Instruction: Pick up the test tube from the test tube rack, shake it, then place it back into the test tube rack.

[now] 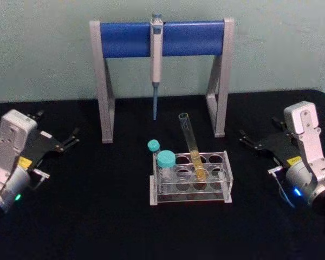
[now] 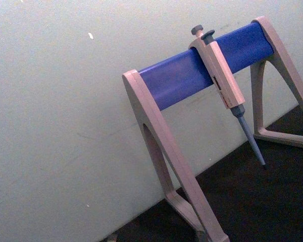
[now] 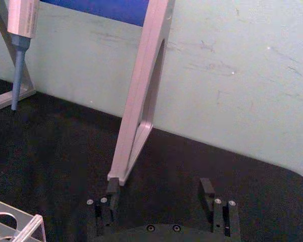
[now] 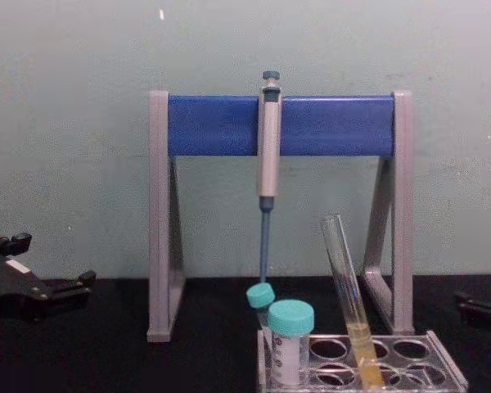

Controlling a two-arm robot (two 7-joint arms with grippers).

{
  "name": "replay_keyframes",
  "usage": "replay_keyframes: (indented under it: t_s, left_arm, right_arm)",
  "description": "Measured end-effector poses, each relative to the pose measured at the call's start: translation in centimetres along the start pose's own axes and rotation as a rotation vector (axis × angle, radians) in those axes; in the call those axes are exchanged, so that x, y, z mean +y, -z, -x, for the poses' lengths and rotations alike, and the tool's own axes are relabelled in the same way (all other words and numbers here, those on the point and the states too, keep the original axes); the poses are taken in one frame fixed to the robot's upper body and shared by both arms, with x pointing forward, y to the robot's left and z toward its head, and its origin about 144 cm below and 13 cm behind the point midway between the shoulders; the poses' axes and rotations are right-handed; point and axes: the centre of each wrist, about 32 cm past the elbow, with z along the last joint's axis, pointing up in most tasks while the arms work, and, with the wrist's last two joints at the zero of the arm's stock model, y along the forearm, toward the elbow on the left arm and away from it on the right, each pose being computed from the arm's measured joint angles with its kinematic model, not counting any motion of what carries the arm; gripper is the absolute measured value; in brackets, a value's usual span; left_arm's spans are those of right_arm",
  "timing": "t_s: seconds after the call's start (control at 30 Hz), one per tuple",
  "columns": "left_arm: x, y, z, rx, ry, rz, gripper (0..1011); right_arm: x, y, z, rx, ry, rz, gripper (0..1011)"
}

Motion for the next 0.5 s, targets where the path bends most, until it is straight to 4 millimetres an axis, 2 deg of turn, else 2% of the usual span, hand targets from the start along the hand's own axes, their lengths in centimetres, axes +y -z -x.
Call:
replay_keyframes:
  t_s: [0.5]
  left_arm:
    - [0.00, 0.00, 0.00, 0.000, 0.000, 0.000, 1001]
  right_arm:
    - [0.01, -0.09, -0.02, -0.002, -0.001, -0.005, 1000]
